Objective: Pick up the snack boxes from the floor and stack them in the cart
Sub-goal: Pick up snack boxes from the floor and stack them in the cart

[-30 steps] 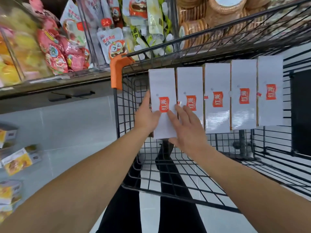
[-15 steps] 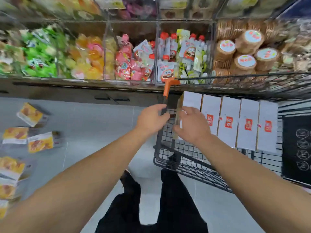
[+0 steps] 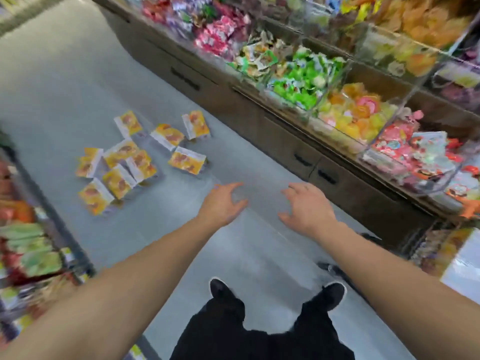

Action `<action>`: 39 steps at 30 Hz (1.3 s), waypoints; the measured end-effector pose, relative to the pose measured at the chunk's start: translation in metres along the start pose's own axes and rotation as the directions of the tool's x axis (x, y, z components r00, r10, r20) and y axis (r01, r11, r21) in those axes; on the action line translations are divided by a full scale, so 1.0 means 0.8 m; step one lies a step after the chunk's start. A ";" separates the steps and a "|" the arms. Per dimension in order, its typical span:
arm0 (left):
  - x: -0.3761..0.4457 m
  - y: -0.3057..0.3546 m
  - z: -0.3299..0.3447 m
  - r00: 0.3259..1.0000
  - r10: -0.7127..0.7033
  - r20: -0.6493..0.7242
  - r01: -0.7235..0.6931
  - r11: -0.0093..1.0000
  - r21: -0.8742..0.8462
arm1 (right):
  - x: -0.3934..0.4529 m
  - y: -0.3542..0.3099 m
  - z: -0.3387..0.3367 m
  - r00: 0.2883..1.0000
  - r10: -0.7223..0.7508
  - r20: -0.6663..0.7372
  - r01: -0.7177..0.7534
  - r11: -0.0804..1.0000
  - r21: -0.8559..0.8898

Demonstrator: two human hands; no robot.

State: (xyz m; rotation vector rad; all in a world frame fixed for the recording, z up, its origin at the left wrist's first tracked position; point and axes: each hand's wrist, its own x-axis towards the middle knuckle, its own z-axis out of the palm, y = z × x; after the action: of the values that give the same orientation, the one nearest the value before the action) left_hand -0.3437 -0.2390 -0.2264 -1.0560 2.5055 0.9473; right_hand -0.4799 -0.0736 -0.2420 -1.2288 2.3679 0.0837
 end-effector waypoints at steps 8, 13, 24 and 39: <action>-0.007 -0.217 -0.124 0.967 -0.215 -0.134 0.190 0.966 -0.176 | 0.130 -0.217 -0.024 0.982 -0.177 0.063 0.181 0.981 -0.066; 0.046 -0.303 -0.174 0.925 -0.352 -0.143 0.306 0.914 -0.266 | 0.233 -0.290 -0.037 0.960 -0.250 0.128 0.263 0.960 -0.095; 0.292 -0.410 -0.250 0.901 -0.428 -0.078 0.393 0.878 -0.274 | 0.529 -0.347 -0.048 0.959 -0.204 0.196 0.214 0.976 -0.031; 0.670 -0.634 -0.137 0.953 -0.299 0.044 0.302 0.944 -0.135 | 0.885 -0.374 0.236 0.988 0.053 0.144 -0.094 0.949 0.301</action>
State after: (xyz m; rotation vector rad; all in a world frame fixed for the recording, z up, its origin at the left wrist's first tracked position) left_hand -0.3568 -0.8668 -0.6292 -1.4133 2.1978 1.0454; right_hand -0.5201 -0.7396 -0.6677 -0.9559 2.2076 -0.1674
